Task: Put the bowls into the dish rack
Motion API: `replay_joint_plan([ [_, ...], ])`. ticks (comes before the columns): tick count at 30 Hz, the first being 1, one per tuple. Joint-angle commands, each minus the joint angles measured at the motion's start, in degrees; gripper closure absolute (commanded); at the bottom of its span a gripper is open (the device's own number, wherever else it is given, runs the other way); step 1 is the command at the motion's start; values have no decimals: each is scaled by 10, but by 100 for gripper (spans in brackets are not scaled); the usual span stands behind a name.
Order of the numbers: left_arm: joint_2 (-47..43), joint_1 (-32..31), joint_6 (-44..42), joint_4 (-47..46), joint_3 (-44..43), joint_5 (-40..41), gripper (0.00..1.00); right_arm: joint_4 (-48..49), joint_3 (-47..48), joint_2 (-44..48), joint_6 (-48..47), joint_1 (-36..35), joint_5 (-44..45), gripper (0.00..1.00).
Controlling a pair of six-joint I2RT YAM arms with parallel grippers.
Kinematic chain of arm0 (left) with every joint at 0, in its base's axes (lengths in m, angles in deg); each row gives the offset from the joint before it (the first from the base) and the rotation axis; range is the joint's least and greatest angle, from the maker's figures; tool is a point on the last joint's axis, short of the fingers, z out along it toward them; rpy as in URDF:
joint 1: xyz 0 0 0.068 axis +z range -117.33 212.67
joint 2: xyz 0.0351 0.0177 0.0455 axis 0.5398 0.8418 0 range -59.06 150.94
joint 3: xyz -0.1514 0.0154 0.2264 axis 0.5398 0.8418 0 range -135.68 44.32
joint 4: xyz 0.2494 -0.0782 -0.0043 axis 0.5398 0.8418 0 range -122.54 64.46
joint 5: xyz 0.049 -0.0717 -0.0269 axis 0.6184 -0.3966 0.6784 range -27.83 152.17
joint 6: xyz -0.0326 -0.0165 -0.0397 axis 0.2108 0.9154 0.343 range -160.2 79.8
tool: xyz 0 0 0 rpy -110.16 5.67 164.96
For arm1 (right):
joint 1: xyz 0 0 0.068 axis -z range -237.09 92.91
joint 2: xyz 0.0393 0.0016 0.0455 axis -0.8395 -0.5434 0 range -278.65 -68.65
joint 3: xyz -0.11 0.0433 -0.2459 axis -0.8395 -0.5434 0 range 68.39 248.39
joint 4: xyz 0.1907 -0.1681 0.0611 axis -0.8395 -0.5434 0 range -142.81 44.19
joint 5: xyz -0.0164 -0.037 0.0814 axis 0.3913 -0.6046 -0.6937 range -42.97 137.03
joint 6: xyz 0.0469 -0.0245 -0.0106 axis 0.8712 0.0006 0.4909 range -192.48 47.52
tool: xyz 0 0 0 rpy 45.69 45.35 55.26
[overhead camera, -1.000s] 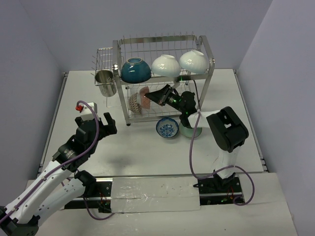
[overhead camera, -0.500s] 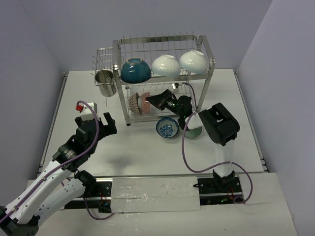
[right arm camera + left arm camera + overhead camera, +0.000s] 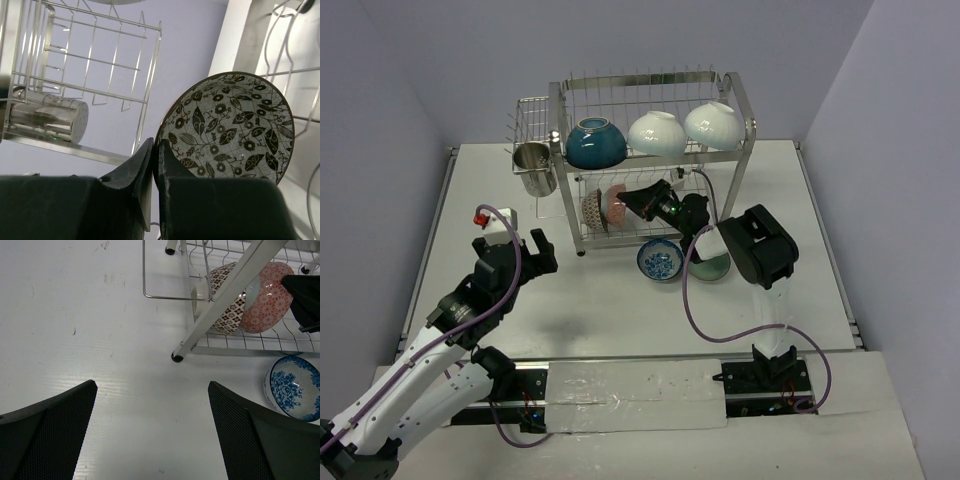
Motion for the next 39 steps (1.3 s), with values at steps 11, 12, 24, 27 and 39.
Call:
replay_joint_plan([
  [11, 3, 2, 1, -13, -5, 2, 1, 209, 41, -29, 28, -13, 0, 100],
  [12, 4, 2, 1, -13, -5, 2, 1, 209, 39, -33, 28, -14, 1, 100],
  [24, 1, 2, 2, -13, -5, 2, 1, 135, -17, 8, -64, -8, 9, 99],
  [27, 1, 2, 1, -13, -4, 1, 1, 111, -19, 19, -82, -3, 4, 96],
  [39, 1, 2, 1, -13, -4, 1, 1, 3, -8, 54, -146, -3, -16, 62],
])
